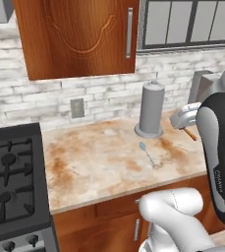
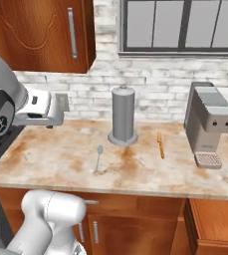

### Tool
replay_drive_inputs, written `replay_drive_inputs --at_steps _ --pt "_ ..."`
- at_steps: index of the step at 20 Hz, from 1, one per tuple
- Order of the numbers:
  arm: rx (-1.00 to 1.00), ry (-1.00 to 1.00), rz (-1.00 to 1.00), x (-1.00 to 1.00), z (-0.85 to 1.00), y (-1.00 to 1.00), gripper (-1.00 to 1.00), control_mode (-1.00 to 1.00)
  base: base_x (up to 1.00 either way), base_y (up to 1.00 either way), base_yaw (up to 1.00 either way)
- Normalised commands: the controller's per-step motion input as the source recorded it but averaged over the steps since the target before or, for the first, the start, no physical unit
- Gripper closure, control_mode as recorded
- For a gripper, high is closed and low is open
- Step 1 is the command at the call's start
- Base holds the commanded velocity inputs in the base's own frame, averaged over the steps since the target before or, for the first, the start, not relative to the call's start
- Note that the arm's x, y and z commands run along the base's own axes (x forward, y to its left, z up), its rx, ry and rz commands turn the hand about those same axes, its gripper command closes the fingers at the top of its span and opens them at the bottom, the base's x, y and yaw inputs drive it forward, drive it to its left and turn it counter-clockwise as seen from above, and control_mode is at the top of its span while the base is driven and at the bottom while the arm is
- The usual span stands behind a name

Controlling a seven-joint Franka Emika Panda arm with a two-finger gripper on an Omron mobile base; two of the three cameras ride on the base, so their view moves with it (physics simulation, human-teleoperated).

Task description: Organize the utensils by type. Pick up the wooden spoons from the counter and place them in the open cabinet. Then pick up the metallic utensils from the counter and place them in the open drawer.

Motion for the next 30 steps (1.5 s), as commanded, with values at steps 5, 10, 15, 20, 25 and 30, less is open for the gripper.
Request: replay_drive_inputs --at_steps 5,10,15,20,25,30 --pt "0.00 0.00 0.00 0.00 0.00 0.00 -1.00 1.00 0.27 -0.24 0.14" --pt "0.00 0.00 0.00 0.00 0.00 0.00 -1.00 1.00 0.33 -0.23 0.10" --pt "0.00 0.00 0.00 0.00 0.00 0.00 -1.00 1.00 0.23 -0.11 0.01" --pt "0.00 0.00 0.00 0.00 0.00 0.00 -1.00 1.00 0.16 -0.04 0.00" --pt "0.00 0.06 0.00 0.11 -0.17 -0.09 -1.00 -1.00 0.05 -0.04 0.00" --pt "0.00 0.13 -0.03 0.16 -0.48 -0.19 -1.00 -1.00 0.00 0.00 0.00"
